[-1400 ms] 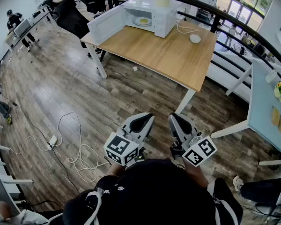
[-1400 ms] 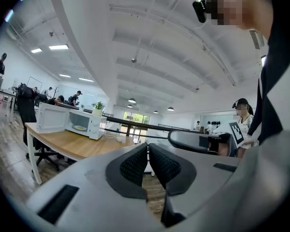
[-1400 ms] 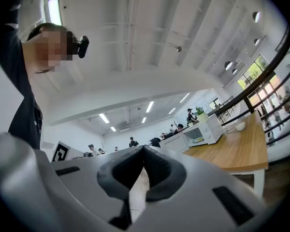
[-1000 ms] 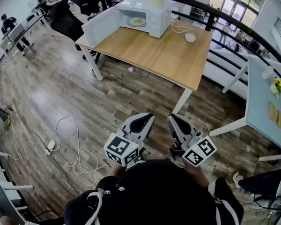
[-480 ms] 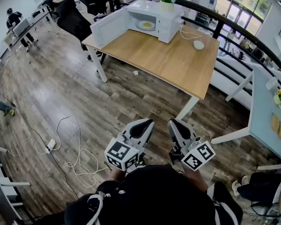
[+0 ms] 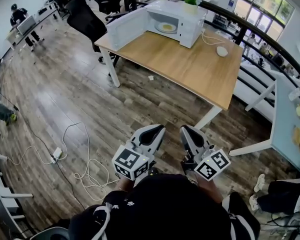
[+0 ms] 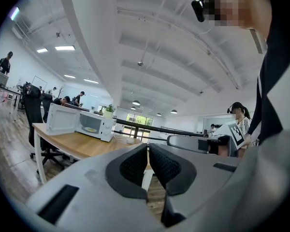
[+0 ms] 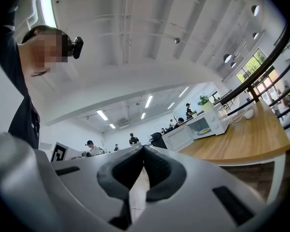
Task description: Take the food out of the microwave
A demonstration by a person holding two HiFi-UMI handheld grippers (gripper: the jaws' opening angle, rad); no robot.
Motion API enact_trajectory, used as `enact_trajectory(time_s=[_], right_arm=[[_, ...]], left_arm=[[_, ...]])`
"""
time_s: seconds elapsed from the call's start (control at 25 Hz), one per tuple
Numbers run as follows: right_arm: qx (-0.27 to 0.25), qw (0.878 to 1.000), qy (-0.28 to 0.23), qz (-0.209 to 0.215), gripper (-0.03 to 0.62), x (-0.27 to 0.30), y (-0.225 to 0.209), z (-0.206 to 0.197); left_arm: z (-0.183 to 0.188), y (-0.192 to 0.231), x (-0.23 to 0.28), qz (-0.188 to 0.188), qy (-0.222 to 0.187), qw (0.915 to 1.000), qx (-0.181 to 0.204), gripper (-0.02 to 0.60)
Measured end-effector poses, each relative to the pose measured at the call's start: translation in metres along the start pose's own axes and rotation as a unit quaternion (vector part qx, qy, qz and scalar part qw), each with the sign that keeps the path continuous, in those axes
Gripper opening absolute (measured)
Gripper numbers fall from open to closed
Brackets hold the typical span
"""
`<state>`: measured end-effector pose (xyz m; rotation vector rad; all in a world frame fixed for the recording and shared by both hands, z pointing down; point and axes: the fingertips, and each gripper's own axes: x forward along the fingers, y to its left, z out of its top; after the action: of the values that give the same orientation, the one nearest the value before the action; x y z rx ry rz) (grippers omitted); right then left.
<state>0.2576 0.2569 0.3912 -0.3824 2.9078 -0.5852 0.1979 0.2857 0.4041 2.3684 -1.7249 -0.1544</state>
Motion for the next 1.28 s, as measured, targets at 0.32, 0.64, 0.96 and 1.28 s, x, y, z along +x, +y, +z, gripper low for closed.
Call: enact_trajectory(time_s=[0.32,0.64,0.96,1.28], right_arm=[[-0.012,1.0,-0.004,-0.015,0.002,0.017,0.006,0.001],[-0.009,1.0,-0.001,-0.022,0.002,0.031,0.005,-0.002],[-0.001,1.0,0.004,-0.006,0.002,0.057,-0.012,-0.005],[0.016,1.0,0.006,0.012,0.0,0.102,-0.044,-0.003]], left_arm=[[0.008,0.016,-0.002,-0.015,-0.004,0.9999,0.005,0.023],[0.007,0.035,-0.007,0.003,-0.002,0.9999,-0.014,0.021],[0.008,0.064,-0.009,0.042,-0.009,0.9989,-0.02,0.021],[0.014,0.104,0.003,0.068,-0.01,0.9974,-0.019,0.022]])
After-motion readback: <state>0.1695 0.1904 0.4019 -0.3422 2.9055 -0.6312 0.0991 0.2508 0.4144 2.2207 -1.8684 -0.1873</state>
